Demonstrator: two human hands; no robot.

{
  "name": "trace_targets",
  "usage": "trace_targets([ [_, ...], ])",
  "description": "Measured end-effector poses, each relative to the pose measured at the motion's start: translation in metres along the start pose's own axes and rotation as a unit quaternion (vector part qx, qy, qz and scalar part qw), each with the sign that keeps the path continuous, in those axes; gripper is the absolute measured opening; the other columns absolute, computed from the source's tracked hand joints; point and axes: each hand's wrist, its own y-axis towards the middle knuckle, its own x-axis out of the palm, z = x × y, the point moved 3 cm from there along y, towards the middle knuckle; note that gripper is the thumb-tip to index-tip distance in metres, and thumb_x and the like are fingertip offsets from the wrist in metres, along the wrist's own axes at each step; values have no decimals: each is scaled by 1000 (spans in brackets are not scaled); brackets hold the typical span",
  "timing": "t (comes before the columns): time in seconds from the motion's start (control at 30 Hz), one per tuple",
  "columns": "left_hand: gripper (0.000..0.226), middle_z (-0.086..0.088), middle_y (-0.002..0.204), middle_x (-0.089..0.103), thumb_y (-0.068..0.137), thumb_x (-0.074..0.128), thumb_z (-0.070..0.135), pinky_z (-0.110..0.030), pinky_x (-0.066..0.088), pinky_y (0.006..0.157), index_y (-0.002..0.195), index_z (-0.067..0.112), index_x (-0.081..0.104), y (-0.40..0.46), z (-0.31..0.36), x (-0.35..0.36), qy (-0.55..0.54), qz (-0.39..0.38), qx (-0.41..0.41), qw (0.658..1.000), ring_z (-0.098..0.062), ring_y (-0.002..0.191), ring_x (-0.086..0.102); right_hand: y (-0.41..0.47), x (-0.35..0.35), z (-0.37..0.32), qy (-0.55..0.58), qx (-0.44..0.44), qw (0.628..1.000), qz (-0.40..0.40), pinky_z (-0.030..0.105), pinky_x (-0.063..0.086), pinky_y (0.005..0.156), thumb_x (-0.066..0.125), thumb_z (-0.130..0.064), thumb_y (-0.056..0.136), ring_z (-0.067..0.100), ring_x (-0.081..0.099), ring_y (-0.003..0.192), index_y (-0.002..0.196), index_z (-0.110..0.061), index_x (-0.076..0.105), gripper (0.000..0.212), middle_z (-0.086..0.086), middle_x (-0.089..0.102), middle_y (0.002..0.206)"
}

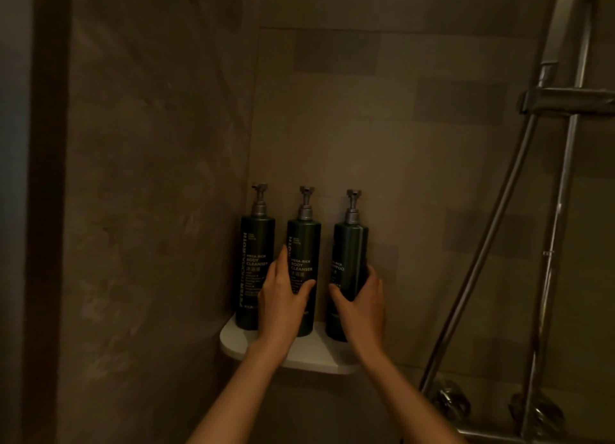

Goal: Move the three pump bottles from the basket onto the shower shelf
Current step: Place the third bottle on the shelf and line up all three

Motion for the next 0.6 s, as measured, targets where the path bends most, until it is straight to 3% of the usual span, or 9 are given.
trace_targets([
  [0.13,77,-7,144,41,84,67,22,-42,37,109,148,19,24,0,4,0,-9,-7,4,1000,-20,131,41,1,0,0,-2,-3,1000,0,27,44,86,71,-30,80,18,51,117,143,-18,31,76,3,45,136],
  [0.3,78,-7,146,39,85,67,21,-38,35,110,148,18,22,-2,6,4,-7,-10,10,1000,-19,132,39,1,-2,2,6,-8,1000,1,30,45,91,70,-28,81,18,50,119,143,-18,30,75,2,44,138],
  [0.6,78,-6,149,35,86,65,22,-41,33,112,149,19,20,-1,5,4,-3,-13,-1,1000,-21,135,36,2,-7,2,-10,-6,1000,10,25,42,83,70,-28,81,20,51,117,144,-18,28,77,4,41,140],
])
